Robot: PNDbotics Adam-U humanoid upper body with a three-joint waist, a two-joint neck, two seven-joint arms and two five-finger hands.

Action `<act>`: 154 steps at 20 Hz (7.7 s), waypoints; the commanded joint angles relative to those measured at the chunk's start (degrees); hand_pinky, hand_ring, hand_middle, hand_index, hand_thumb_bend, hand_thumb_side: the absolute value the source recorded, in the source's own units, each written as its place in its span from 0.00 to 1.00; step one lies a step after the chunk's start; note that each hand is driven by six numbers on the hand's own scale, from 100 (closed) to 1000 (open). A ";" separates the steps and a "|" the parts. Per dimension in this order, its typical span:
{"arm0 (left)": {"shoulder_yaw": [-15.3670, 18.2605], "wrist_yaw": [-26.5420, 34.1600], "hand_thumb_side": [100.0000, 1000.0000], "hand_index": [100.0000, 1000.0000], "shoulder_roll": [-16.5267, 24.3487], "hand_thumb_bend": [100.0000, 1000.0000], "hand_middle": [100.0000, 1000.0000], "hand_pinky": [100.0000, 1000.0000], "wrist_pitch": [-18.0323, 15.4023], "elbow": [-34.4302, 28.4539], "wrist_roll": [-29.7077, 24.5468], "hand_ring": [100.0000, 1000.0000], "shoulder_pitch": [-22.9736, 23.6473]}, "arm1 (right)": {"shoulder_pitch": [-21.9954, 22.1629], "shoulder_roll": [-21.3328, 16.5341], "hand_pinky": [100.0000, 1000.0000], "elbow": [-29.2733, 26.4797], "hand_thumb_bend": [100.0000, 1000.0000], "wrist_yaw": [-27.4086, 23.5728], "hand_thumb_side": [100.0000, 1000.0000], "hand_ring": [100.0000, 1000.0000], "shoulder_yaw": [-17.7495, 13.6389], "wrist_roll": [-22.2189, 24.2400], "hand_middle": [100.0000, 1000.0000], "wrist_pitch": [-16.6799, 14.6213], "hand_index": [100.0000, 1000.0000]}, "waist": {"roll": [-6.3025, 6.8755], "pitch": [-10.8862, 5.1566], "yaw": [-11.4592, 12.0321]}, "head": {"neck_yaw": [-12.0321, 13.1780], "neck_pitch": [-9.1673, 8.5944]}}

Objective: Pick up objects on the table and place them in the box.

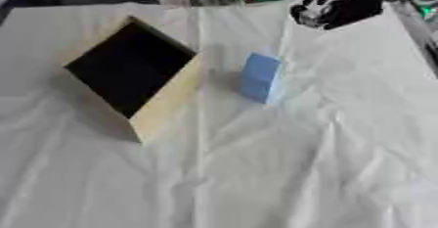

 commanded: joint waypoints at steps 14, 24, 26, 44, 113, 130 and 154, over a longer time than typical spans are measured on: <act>-0.15 0.26 0.02 0.68 0.96 0.21 0.53 0.60 -0.02 -1.17 -0.58 0.48 -0.47 | -3.59 2.63 0.81 1.17 0.00 4.47 0.58 0.85 4.87 3.80 0.87 2.77 0.95 | -0.58 -1.68 0.29 | -0.12 -0.62; -0.12 0.35 0.02 0.68 0.89 0.21 0.53 0.60 0.06 -1.17 -0.62 0.48 -0.45 | -3.27 4.26 0.81 4.53 0.00 10.45 0.78 0.86 6.36 1.07 0.86 4.12 0.97 | -0.68 -1.60 0.25 | -0.18 -0.65; -0.12 0.36 0.02 0.68 0.91 0.21 0.53 0.60 0.07 -1.17 -0.63 0.48 -0.45 | -3.00 4.47 0.81 5.16 0.00 10.82 0.81 0.85 6.54 0.55 0.85 4.65 0.97 | -0.69 -1.64 0.23 | -0.20 -0.64; -0.13 0.34 0.01 0.68 1.04 0.21 0.53 0.60 0.35 -1.17 -0.76 0.48 -0.40 | -0.88 3.53 0.80 0.17 0.01 5.81 0.83 0.86 7.99 -0.47 0.83 10.21 0.97 | -1.04 -2.09 -0.62 | 0.04 -0.73; -0.37 1.37 0.02 0.67 0.15 0.19 0.52 0.61 0.92 -1.17 -2.59 0.48 -0.21 | 1.60 7.20 0.76 -3.96 0.00 2.89 0.11 0.73 6.37 -9.47 0.52 17.02 0.75 | -0.93 -1.67 0.39 | -0.34 -1.34; -1.08 1.90 0.02 0.67 0.28 0.18 0.52 0.61 0.95 -1.17 -2.95 0.48 -0.75 | -12.33 14.98 0.76 7.83 0.00 4.51 0.11 0.72 2.54 -13.76 0.51 7.29 0.72 | -0.82 -1.88 2.02 | -2.51 -1.32; -2.10 3.34 0.02 0.67 -0.45 0.18 0.52 0.61 1.25 -1.17 -4.32 0.48 -1.13 | -16.85 34.56 0.75 26.17 0.00 16.19 0.11 0.73 -1.62 -9.08 0.52 0.73 0.73 | -0.49 -1.64 5.09 | -5.96 -0.82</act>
